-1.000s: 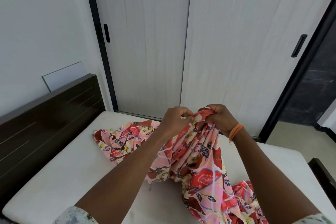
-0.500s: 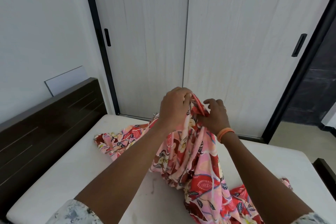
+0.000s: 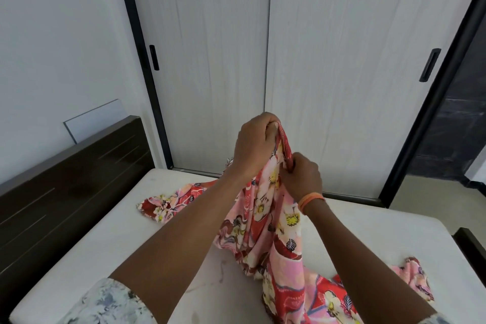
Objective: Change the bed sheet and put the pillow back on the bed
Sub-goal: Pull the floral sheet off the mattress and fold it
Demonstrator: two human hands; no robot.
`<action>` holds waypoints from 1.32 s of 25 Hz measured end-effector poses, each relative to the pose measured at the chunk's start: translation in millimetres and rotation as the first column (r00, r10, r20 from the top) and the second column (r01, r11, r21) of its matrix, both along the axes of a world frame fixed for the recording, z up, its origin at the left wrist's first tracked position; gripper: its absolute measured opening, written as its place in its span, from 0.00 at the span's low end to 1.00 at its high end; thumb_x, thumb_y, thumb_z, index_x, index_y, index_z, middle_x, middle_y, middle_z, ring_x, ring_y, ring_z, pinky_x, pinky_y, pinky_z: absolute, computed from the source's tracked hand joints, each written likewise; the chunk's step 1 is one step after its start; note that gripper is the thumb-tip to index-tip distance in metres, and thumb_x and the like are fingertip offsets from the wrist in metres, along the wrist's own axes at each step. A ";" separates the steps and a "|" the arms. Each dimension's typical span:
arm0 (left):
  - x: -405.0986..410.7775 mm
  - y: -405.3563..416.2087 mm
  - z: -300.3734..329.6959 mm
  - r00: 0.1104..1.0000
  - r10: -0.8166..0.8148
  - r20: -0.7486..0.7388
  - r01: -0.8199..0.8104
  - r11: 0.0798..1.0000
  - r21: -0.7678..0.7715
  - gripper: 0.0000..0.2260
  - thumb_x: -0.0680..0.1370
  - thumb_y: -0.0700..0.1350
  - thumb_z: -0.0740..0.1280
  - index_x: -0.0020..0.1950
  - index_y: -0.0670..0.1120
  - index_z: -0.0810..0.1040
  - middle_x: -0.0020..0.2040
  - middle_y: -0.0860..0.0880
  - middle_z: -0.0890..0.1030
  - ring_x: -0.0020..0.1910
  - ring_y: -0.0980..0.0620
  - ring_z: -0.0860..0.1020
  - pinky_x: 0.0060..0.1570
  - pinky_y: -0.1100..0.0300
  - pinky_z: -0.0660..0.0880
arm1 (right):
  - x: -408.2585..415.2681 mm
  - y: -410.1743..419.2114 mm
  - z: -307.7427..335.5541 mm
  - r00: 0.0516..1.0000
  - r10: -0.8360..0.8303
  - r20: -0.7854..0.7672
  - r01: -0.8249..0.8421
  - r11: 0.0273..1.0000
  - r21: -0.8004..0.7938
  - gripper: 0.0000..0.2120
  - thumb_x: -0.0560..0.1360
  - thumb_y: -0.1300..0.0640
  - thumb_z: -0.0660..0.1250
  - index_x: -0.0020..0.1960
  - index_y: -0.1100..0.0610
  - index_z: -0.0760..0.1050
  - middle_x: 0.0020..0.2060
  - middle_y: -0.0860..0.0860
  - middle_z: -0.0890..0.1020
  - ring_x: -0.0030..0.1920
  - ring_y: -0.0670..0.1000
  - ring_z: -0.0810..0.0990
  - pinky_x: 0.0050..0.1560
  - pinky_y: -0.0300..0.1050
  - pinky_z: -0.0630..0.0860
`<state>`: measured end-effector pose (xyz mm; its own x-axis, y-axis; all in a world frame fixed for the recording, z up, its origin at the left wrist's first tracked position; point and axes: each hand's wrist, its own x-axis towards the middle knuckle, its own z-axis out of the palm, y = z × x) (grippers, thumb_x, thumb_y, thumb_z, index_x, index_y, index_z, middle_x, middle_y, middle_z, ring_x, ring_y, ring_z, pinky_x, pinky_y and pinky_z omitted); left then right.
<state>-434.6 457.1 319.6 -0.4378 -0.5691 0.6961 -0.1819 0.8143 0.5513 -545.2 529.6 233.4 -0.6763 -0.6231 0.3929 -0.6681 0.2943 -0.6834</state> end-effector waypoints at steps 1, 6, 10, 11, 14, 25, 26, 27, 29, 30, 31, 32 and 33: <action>1.0 -2.1 2.6 0.999 0.023 -0.026 -0.023 1.000 0.019 0.09 0.82 0.42 0.59 0.51 0.46 0.80 0.44 0.53 0.81 0.44 0.56 0.79 0.46 0.61 0.78 | -3.6 2.4 -15.6 0.999 -0.033 0.033 0.030 0.997 0.068 0.05 0.74 0.54 0.65 0.41 0.54 0.75 0.34 0.51 0.79 0.35 0.56 0.78 0.36 0.45 0.75; 11.0 -21.9 12.3 0.975 0.186 -0.126 -0.166 0.974 0.153 0.10 0.83 0.41 0.58 0.49 0.47 0.79 0.42 0.54 0.79 0.42 0.59 0.78 0.43 0.69 0.74 | -29.6 24.1 -77.0 0.982 -0.032 0.186 -0.019 0.963 0.268 0.09 0.74 0.57 0.66 0.36 0.53 0.75 0.36 0.57 0.83 0.40 0.61 0.82 0.41 0.47 0.77; 23.7 -45.4 11.7 0.918 0.378 -0.122 -0.325 0.891 0.317 0.09 0.83 0.41 0.57 0.49 0.47 0.77 0.44 0.53 0.78 0.43 0.56 0.78 0.44 0.65 0.74 | -59.0 46.9 -98.7 0.872 0.057 0.487 -0.183 0.959 0.216 0.11 0.74 0.63 0.71 0.37 0.50 0.81 0.35 0.53 0.84 0.44 0.55 0.80 0.46 0.46 0.75; 27.3 -50.0 10.0 0.908 0.407 -0.103 -0.352 0.872 0.340 0.09 0.83 0.41 0.57 0.49 0.47 0.76 0.44 0.52 0.78 0.43 0.55 0.77 0.43 0.64 0.73 | -60.3 51.5 -95.5 0.804 0.142 0.577 -0.234 0.968 0.088 0.10 0.75 0.65 0.70 0.39 0.52 0.83 0.35 0.51 0.85 0.44 0.55 0.80 0.45 0.45 0.76; 33.0 -59.2 4.3 0.894 0.445 -0.058 -0.386 0.828 0.408 0.10 0.84 0.41 0.55 0.53 0.43 0.77 0.46 0.50 0.77 0.45 0.53 0.77 0.42 0.66 0.70 | -63.4 57.6 -65.2 0.308 0.413 0.857 -0.202 0.909 -0.365 0.10 0.80 0.62 0.61 0.50 0.64 0.81 0.42 0.58 0.86 0.44 0.59 0.83 0.43 0.47 0.82; 37.1 -62.5 15.6 0.876 0.476 -0.078 -0.393 0.798 0.456 0.11 0.84 0.42 0.55 0.56 0.43 0.76 0.48 0.50 0.76 0.44 0.56 0.74 0.36 0.73 0.66 | -62.4 46.4 -57.7 0.884 0.307 -0.353 -0.073 0.836 0.545 0.46 0.71 0.34 0.67 0.77 0.49 0.44 0.62 0.52 0.67 0.43 0.57 0.81 0.40 0.53 0.80; 37.4 -62.9 13.6 0.874 0.481 -0.075 -0.396 0.792 0.464 0.11 0.84 0.42 0.55 0.56 0.43 0.76 0.48 0.50 0.77 0.45 0.56 0.75 0.36 0.73 0.66 | -62.2 42.1 -63.7 0.889 0.291 -0.354 -0.078 0.858 0.508 0.39 0.76 0.40 0.63 0.77 0.50 0.45 0.63 0.54 0.69 0.44 0.59 0.81 0.41 0.53 0.80; 37.5 -63.1 10.8 0.872 0.485 -0.072 -0.398 0.786 0.473 0.11 0.84 0.42 0.55 0.56 0.43 0.76 0.48 0.50 0.77 0.45 0.56 0.75 0.36 0.73 0.66 | -61.9 37.9 -66.9 0.899 0.308 -0.311 -0.134 0.871 0.473 0.35 0.78 0.45 0.61 0.77 0.50 0.46 0.64 0.55 0.69 0.46 0.60 0.81 0.42 0.55 0.79; 39.1 -63.3 7.0 0.866 0.497 -0.062 -0.408 0.772 0.487 0.11 0.84 0.42 0.55 0.57 0.43 0.76 0.47 0.50 0.76 0.45 0.56 0.75 0.37 0.72 0.67 | -62.9 32.6 -72.6 0.898 0.404 -0.174 -0.303 0.855 0.422 0.32 0.79 0.50 0.59 0.78 0.51 0.48 0.63 0.55 0.69 0.49 0.61 0.80 0.47 0.56 0.79; 41.0 -64.3 5.5 0.861 0.505 -0.061 -0.414 0.765 0.493 0.11 0.84 0.42 0.55 0.57 0.42 0.76 0.48 0.50 0.75 0.45 0.56 0.75 0.38 0.71 0.67 | -62.3 32.9 -74.7 0.902 0.412 -0.129 -0.340 0.863 0.374 0.29 0.79 0.51 0.59 0.77 0.52 0.53 0.60 0.54 0.69 0.49 0.60 0.79 0.48 0.56 0.79; 42.9 -66.1 3.9 0.856 0.513 -0.059 -0.420 0.759 0.498 0.11 0.84 0.42 0.55 0.58 0.42 0.76 0.48 0.50 0.75 0.46 0.56 0.75 0.41 0.70 0.69 | -63.4 32.3 -77.2 0.925 0.368 -0.097 -0.332 0.904 0.268 0.23 0.78 0.53 0.60 0.72 0.53 0.61 0.57 0.53 0.71 0.47 0.59 0.79 0.46 0.54 0.79; 45.5 -66.9 2.8 0.851 0.522 -0.052 -0.431 0.752 0.499 0.11 0.84 0.42 0.55 0.59 0.42 0.76 0.49 0.50 0.75 0.47 0.55 0.74 0.44 0.69 0.70 | -65.0 31.5 -78.0 0.964 0.264 -0.039 -0.258 0.960 0.110 0.14 0.76 0.57 0.62 0.62 0.54 0.67 0.51 0.53 0.75 0.44 0.60 0.80 0.43 0.54 0.78; 48.2 -68.3 1.0 0.846 0.533 -0.035 -0.447 0.742 0.499 0.11 0.84 0.42 0.55 0.59 0.43 0.76 0.49 0.50 0.75 0.48 0.55 0.74 0.45 0.67 0.71 | -68.9 29.8 -77.9 0.982 0.170 0.079 -0.167 0.985 -0.050 0.07 0.74 0.61 0.64 0.51 0.54 0.69 0.43 0.53 0.77 0.40 0.61 0.80 0.40 0.54 0.78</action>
